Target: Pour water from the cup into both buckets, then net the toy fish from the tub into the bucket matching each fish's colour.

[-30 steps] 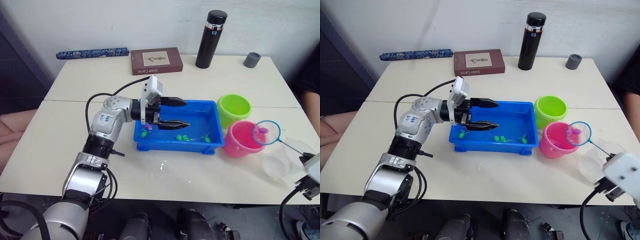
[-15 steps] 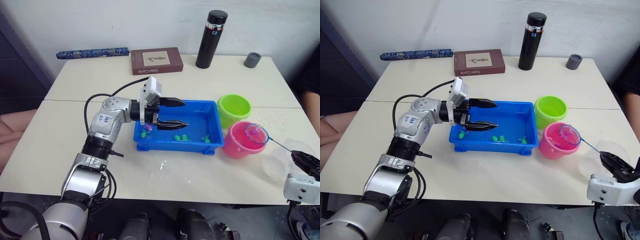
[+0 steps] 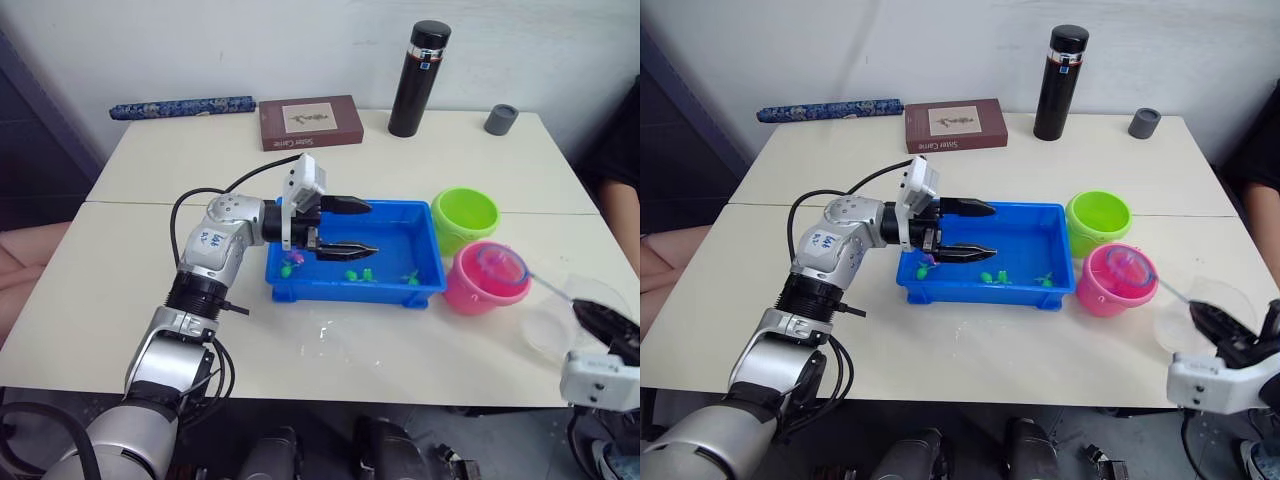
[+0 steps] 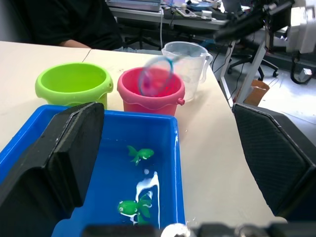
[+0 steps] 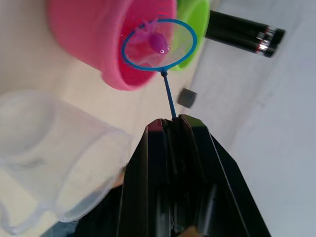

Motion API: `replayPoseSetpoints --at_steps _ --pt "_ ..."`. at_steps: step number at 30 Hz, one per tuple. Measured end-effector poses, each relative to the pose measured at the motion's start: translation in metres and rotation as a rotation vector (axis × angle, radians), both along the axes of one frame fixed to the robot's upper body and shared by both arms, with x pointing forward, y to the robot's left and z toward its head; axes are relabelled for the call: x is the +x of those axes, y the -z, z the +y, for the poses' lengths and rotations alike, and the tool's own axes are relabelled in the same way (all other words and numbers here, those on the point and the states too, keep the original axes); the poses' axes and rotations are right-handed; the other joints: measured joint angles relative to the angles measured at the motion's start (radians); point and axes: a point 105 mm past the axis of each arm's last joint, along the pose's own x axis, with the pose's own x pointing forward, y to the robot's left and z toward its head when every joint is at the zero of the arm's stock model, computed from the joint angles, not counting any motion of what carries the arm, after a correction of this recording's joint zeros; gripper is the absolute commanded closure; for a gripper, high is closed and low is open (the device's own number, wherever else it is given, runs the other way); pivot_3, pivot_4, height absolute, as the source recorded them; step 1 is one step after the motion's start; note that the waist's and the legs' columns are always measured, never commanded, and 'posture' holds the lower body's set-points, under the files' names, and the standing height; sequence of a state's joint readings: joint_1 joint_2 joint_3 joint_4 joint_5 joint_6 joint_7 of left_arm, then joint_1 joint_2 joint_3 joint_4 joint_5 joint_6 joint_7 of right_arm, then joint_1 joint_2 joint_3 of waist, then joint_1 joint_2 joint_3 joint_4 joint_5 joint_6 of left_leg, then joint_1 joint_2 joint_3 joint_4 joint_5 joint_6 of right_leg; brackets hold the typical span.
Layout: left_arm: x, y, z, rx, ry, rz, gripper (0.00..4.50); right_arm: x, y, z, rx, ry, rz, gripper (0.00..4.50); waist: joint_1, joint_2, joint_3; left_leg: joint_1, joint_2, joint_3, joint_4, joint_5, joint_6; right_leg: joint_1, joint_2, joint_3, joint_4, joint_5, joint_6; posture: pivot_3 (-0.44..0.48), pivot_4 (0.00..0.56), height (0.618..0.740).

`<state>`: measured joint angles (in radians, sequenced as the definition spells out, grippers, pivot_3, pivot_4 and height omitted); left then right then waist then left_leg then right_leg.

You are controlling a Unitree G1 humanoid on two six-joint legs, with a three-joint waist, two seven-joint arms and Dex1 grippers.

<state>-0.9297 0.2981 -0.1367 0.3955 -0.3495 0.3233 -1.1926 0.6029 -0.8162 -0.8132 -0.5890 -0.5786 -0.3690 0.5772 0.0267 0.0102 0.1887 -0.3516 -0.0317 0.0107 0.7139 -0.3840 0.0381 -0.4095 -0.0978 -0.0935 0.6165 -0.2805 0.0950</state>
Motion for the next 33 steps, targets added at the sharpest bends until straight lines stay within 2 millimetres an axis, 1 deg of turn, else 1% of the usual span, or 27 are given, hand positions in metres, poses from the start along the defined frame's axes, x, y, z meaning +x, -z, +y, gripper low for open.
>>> replayPoseSetpoints --at_steps 4,8,9,11,12,13,15,17,18,20,21,22,23,25,26,28,29,31,32,33 --pt "0.000 0.001 0.000 -0.001 -0.001 -0.002 0.02 -0.001 0.006 0.003 -0.007 -0.019 0.044 4.50 0.003 0.000 0.000 0.000 0.001 -0.001 -0.001 0.000 0.000 0.000 0.000 -0.001 0.001 0.000 -0.001 0.000 0.150 0.740" --pt "0.000 0.001 -0.001 -0.005 0.002 -0.007 0.02 0.003 -0.003 0.002 -0.026 -0.012 -0.005 4.50 0.001 0.000 0.000 0.000 0.000 0.000 0.000 0.000 0.000 0.000 0.000 -0.001 0.002 0.000 -0.001 0.000 0.150 0.740" --pt "0.000 0.001 -0.001 -0.005 0.002 -0.008 0.02 0.002 -0.001 0.003 -0.022 -0.017 0.005 4.50 0.002 0.000 0.000 0.000 0.001 -0.001 0.000 0.000 0.000 0.000 0.000 -0.001 0.002 0.000 -0.001 0.000 0.150 0.740" --pt "0.000 0.001 -0.001 -0.005 0.002 -0.008 0.02 -0.001 0.011 0.006 -0.008 -0.034 0.072 4.50 0.003 0.000 0.000 0.000 0.001 -0.001 0.000 0.000 0.000 0.000 0.000 -0.001 0.002 0.000 -0.001 0.000 0.150 0.740" --pt "0.000 0.001 -0.001 -0.005 0.002 -0.008 0.02 -0.002 0.012 0.007 -0.008 -0.039 0.077 4.50 0.002 0.000 0.000 0.000 0.001 0.000 0.000 0.000 0.000 0.000 0.000 -0.001 0.002 0.000 -0.001 0.000 0.150 0.740" --pt "0.000 0.001 -0.001 -0.004 0.001 -0.009 0.02 -0.001 0.011 0.005 -0.008 -0.033 0.071 4.50 0.001 0.000 0.000 0.000 0.000 0.000 0.000 0.000 0.000 0.000 0.000 -0.001 0.002 0.000 -0.001 0.000 0.150 0.740" --pt "0.001 0.001 -0.001 -0.005 0.001 -0.009 0.02 0.004 -0.001 0.001 -0.007 -0.012 0.009 4.50 0.000 0.000 0.000 0.000 0.000 0.000 0.001 0.000 0.000 0.000 0.000 0.000 0.002 0.000 0.000 0.000 0.150 0.740" --pt "0.000 0.001 -0.002 -0.006 0.002 -0.009 0.02 0.007 -0.009 -0.001 -0.014 -0.010 -0.013 4.50 0.000 0.000 0.000 0.000 0.001 0.000 0.001 0.000 0.000 0.000 0.000 0.000 0.002 0.000 0.000 0.000 0.150 0.740" --pt "0.000 0.001 -0.002 -0.006 0.003 -0.008 0.02 0.005 -0.005 0.001 -0.013 -0.020 0.021 4.50 0.000 0.000 0.000 0.000 0.002 0.000 0.000 0.000 0.000 0.000 0.000 0.000 0.002 0.000 -0.001 0.000 0.150 0.740" --pt "0.000 0.001 -0.002 -0.005 0.001 -0.009 0.02 0.000 0.014 0.007 0.003 -0.050 0.121 4.50 0.004 0.000 0.000 0.000 0.002 -0.001 -0.001 0.000 0.000 0.000 0.001 -0.002 0.002 -0.001 -0.001 0.000 0.150 0.740" --pt "0.001 0.001 -0.002 -0.005 0.001 -0.008 0.02 -0.001 0.021 0.010 0.013 -0.064 0.150 4.50 0.004 0.000 0.000 0.000 0.001 -0.001 0.000 0.000 0.000 0.000 0.001 -0.002 0.002 -0.001 -0.001 0.000 0.150 0.740" --pt "0.001 0.001 -0.001 -0.005 0.000 -0.009 0.02 -0.001 0.024 0.011 0.015 -0.065 0.159 4.50 0.002 0.000 0.000 0.000 0.000 0.000 0.000 0.000 0.000 0.000 0.001 -0.001 0.002 -0.001 -0.001 0.000 0.150 0.740" --pt "0.001 0.001 -0.001 -0.005 0.000 -0.009 0.02 0.001 0.021 0.010 0.006 -0.057 0.140 4.50 0.002 0.000 0.000 -0.001 -0.001 0.000 0.001 0.000 0.001 0.000 0.000 -0.001 0.003 0.000 -0.001 0.000 0.150 0.740" --pt "0.000 0.001 -0.002 -0.007 0.002 -0.008 0.02 0.008 0.005 0.005 -0.016 -0.035 0.057 4.50 -0.002 0.000 0.000 0.000 -0.001 0.001 0.001 0.001 0.002 0.000 0.000 0.001 0.002 0.001 0.001 0.000 0.150 0.740" --pt "0.000 0.001 -0.003 -0.007 0.003 -0.008 0.02 0.011 -0.006 0.001 -0.038 -0.016 0.006 4.50 -0.002 0.000 0.000 0.000 -0.001 0.001 0.001 0.001 0.002 0.000 -0.001 0.001 0.002 0.001 0.001 0.000 0.150 0.740" --pt "0.000 0.001 -0.003 -0.008 0.003 -0.008 0.02 0.013 -0.016 -0.002 -0.059 -0.004 -0.035 4.50 -0.001 0.000 0.000 0.000 0.000 0.001 0.001 0.001 0.002 0.000 -0.001 0.001 0.002 0.001 0.001 0.000 0.150 0.740" --pt "0.000 0.001 -0.003 -0.008 0.003 -0.008 0.02 0.012 -0.016 -0.002 -0.063 -0.005 -0.035 4.50 0.000 0.000 0.000 0.000 0.001 0.001 0.000 0.000 0.001 0.000 -0.001 0.001 0.002 0.000 0.000 0.000 0.150 0.740" --pt "0.001 0.001 -0.002 -0.006 0.000 -0.009 0.02 0.009 -0.010 0.000 -0.061 -0.023 0.000 4.50 0.004 0.000 0.000 0.000 0.001 0.000 0.000 0.000 0.001 -0.001 0.000 0.000 0.002 0.000 -0.001 0.000 0.150 0.740" --pt "0.001 0.001 -0.002 -0.007 0.000 -0.010 0.02 0.007 -0.003 0.002 -0.048 -0.036 0.037 4.50 0.005 0.000 0.000 0.000 0.001 0.000 0.000 0.000 0.001 -0.001 0.000 -0.001 0.002 0.000 -0.001 0.000 0.150 0.740" --pt "0.001 0.001 -0.002 -0.008 0.001 -0.013 0.02 0.003 0.010 0.006 -0.028 -0.055 0.107 4.50 0.005 0.000 0.000 0.000 0.001 0.000 0.000 0.000 0.001 0.000 0.001 -0.001 0.002 0.000 -0.001 0.000 0.150 0.740"
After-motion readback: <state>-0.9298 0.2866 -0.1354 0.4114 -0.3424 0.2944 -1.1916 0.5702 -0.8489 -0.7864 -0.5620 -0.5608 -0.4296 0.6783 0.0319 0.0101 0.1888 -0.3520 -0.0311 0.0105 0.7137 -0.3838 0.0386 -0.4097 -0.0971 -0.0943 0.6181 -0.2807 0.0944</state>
